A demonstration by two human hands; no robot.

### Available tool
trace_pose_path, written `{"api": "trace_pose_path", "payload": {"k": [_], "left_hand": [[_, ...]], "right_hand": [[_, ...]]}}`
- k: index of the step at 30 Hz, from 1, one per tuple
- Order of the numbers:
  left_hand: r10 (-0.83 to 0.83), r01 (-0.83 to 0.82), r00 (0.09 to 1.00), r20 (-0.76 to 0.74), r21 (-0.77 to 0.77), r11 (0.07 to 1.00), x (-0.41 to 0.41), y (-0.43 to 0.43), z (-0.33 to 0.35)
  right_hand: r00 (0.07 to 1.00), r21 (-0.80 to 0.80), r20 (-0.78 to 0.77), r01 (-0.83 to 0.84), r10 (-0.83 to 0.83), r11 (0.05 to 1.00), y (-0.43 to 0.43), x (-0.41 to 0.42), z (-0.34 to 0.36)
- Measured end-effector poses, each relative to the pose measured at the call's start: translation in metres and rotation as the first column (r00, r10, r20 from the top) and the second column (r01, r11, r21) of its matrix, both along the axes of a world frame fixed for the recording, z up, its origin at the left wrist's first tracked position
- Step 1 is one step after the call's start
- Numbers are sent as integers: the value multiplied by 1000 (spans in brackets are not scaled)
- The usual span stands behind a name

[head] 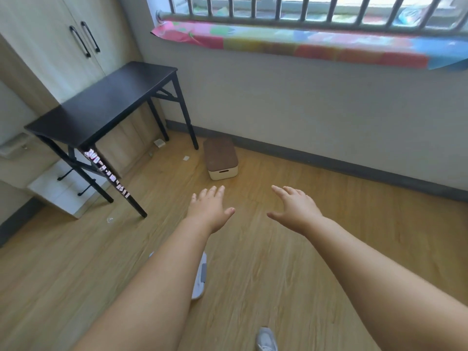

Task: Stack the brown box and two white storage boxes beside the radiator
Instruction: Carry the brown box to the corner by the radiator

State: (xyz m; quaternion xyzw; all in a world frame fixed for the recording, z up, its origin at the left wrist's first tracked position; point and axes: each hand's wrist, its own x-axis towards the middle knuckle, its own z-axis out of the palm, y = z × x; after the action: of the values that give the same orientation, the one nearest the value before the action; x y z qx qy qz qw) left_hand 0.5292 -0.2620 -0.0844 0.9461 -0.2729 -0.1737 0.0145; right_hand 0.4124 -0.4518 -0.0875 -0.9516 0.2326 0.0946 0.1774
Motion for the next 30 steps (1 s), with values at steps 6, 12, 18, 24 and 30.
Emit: {"api": "trace_pose_path", "payload": {"k": [6,12,18,24,30], "left_hand": [[67,-68,996,-59,-6,998,84,-27,-12],[114,-115,990,-89,-6,993,183,-49,-27],[88,-88,989,-120,2,996,298,-67,-41],[68,-67,993,-95,20,998,409,-91,-49],[46,-41,992,-116,46,998,497,-128,-68]], "right_hand": [[1000,57,-4,-24,24,998,-37,100,-9],[998,79,-37,-41,44,996,-59,212,-26],[998,132,-65,-1,10,991,-78,327,-31],[997,193,-59,57,-47,979,-102,428,-43],[985,251,-104,159,-137,955,-137,506,-72]]}}
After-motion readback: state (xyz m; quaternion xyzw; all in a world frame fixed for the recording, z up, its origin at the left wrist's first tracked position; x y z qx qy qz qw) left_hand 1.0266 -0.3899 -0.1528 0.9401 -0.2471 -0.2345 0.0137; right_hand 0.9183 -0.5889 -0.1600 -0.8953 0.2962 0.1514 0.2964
